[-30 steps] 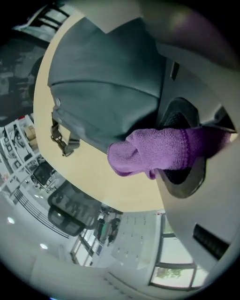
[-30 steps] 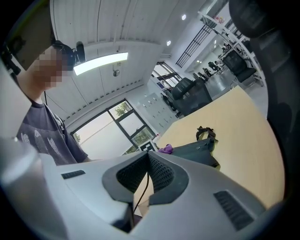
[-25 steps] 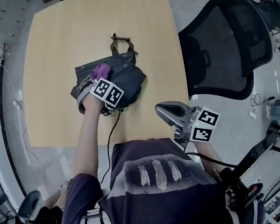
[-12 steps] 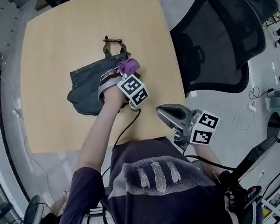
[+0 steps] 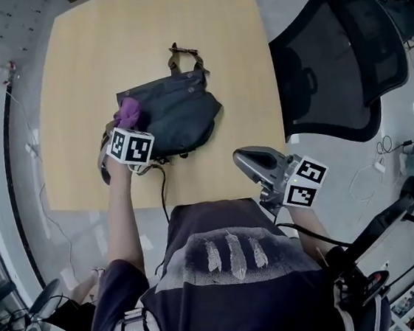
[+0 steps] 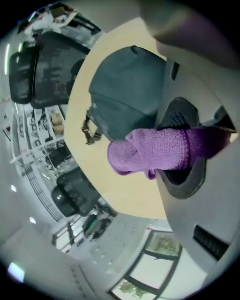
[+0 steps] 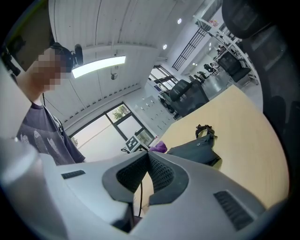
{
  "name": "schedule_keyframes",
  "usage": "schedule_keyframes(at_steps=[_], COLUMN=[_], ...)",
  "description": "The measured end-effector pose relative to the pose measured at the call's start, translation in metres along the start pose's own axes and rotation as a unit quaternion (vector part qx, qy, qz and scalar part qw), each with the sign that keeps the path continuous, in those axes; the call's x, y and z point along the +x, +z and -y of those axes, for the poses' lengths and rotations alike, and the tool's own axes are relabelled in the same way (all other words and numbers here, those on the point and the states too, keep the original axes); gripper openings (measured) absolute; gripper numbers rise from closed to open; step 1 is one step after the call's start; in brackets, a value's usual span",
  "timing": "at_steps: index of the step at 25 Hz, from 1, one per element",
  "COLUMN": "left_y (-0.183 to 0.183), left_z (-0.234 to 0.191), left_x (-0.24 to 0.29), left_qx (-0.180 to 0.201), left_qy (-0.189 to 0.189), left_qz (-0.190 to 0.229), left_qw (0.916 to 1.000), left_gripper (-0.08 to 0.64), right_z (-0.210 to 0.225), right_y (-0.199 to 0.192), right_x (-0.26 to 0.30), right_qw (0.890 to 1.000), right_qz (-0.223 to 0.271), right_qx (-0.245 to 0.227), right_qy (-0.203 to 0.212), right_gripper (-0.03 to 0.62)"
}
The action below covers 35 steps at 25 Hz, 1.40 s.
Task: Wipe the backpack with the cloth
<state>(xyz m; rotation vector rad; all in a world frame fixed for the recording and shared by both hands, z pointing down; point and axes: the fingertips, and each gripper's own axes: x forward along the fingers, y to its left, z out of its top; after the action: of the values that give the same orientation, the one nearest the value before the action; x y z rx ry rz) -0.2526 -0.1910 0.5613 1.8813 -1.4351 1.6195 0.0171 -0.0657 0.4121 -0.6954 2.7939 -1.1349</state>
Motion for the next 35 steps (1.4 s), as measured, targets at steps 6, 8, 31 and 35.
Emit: schedule_keyframes(at_steps=[6,8,31,35], left_y=[-0.053,-0.043,0.086,0.096], left_z=[0.004,0.025,0.19,0.194], left_x=[0.002,0.0,-0.027,-0.035], left_qx=[-0.005,0.037,0.19,0.169], left_qy=[-0.006,-0.001,-0.047,-0.041], left_qz=[-0.045,-0.04,0.05,0.079], left_qw=[0.999,0.9985,0.9793,0.9816], left_gripper=[0.12,0.12,0.118,0.118], right_z=[-0.014,-0.018,0.01,0.014], right_y=[0.0,0.001,-0.01,-0.014], right_x=[0.021,0.025,-0.049,-0.054], right_qw=[0.999,0.999,1.0,0.999], right_qz=[-0.028,-0.032,-0.004,-0.014], right_qx=[-0.01,-0.015,0.016,0.013], right_qy=[0.022,0.027,0.024,0.032], right_gripper=[0.003,0.003,0.003,0.003])
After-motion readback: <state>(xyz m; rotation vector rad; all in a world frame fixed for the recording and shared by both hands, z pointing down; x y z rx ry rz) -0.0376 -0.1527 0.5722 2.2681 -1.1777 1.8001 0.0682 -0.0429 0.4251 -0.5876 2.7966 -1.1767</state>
